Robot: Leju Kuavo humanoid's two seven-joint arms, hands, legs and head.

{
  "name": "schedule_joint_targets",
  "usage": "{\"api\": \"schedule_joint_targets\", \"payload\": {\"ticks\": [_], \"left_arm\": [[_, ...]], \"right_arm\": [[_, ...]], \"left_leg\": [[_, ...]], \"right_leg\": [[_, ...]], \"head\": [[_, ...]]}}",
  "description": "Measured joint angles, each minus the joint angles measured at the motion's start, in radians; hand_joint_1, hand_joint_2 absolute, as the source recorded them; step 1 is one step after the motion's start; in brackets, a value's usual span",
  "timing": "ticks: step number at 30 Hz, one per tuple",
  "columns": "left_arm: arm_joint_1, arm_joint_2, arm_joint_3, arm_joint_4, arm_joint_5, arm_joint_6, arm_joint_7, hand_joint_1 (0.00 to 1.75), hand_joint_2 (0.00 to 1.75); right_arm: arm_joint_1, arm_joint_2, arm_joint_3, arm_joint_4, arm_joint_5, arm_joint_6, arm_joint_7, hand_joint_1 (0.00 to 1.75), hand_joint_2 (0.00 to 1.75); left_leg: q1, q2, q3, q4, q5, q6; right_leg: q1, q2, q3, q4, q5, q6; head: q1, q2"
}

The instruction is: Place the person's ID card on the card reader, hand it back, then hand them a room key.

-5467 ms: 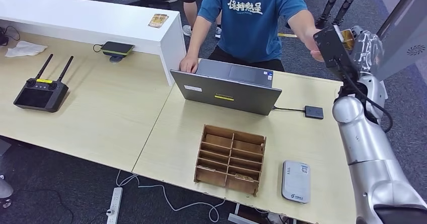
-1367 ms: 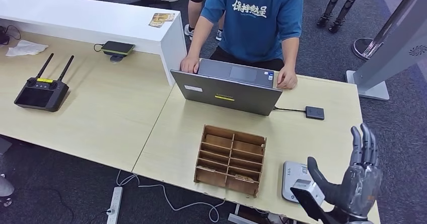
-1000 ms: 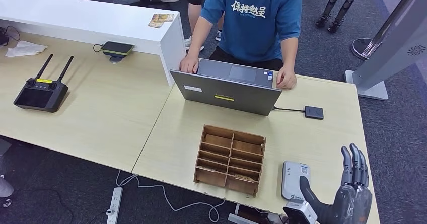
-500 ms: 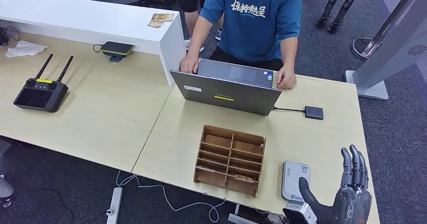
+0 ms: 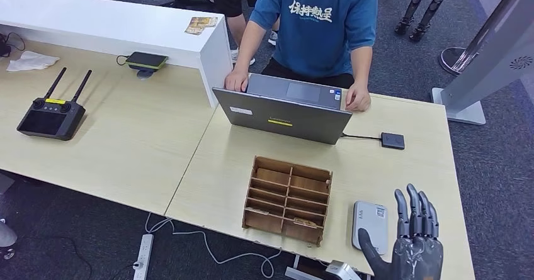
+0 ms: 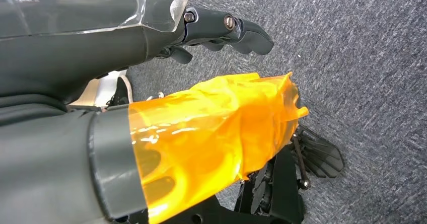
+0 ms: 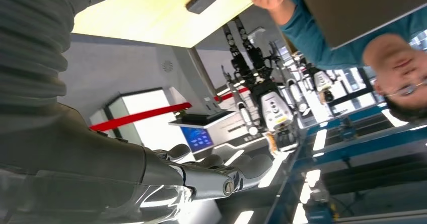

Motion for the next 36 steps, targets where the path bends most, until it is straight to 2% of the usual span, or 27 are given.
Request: {"api": "schedule_joint_targets", "payload": {"ticks": [7, 14, 20, 28, 36], "left_arm": [[0.0, 0.0, 0.0, 0.0, 0.0, 0.0, 0.0, 0.0, 0.0], [0.0, 0.0, 0.0, 0.0, 0.0, 0.0, 0.002, 0.0, 0.0], [0.0, 0.0, 0.0, 0.0, 0.0, -0.001, 0.007, 0.0, 0.0], [0.0, 0.0, 0.0, 0.0, 0.006, 0.0, 0.011, 0.0, 0.0], [0.0, 0.0, 0.0, 0.0, 0.006, 0.0, 0.011, 0.0, 0.0]], "right_arm": [[0.001, 0.03, 0.022, 0.034, 0.033, 0.0, 0.001, 0.0, 1.75], [-0.009, 0.028, 0.09, 0.089, 0.118, 0.0, 0.088, 0.0, 1.75], [-0.038, -0.01, 0.173, 0.142, 0.153, 0.0, 0.182, 0.0, 1.75], [-0.058, -0.048, 0.246, 0.187, 0.14, 0.0, 0.221, 0.0, 1.75], [-0.069, -0.064, 0.275, 0.212, 0.137, 0.0, 0.224, 0.0, 1.75]], "left_leg": [[0.0, 0.0, 0.0, 0.0, 0.0, 0.0], [0.0, 0.0, 0.0, 0.0, 0.0, 0.0], [0.0, 0.0, 0.0, 0.0, 0.0, 0.0], [0.0, 0.0, 0.0, 0.0, 0.0, 0.0], [0.0, 0.0, 0.0, 0.0, 0.0, 0.0]], "right_leg": [[0.0, 0.0, 0.0, 0.0, 0.0, 0.0], [0.0, 0.0, 0.0, 0.0, 0.0, 0.0], [0.0, 0.0, 0.0, 0.0, 0.0, 0.0], [0.0, 0.0, 0.0, 0.0, 0.0, 0.0], [0.0, 0.0, 0.0, 0.0, 0.0, 0.0]], "head": [[0.0, 0.0], [0.0, 0.0], [0.0, 0.0], [0.0, 0.0], [0.0, 0.0]]}}
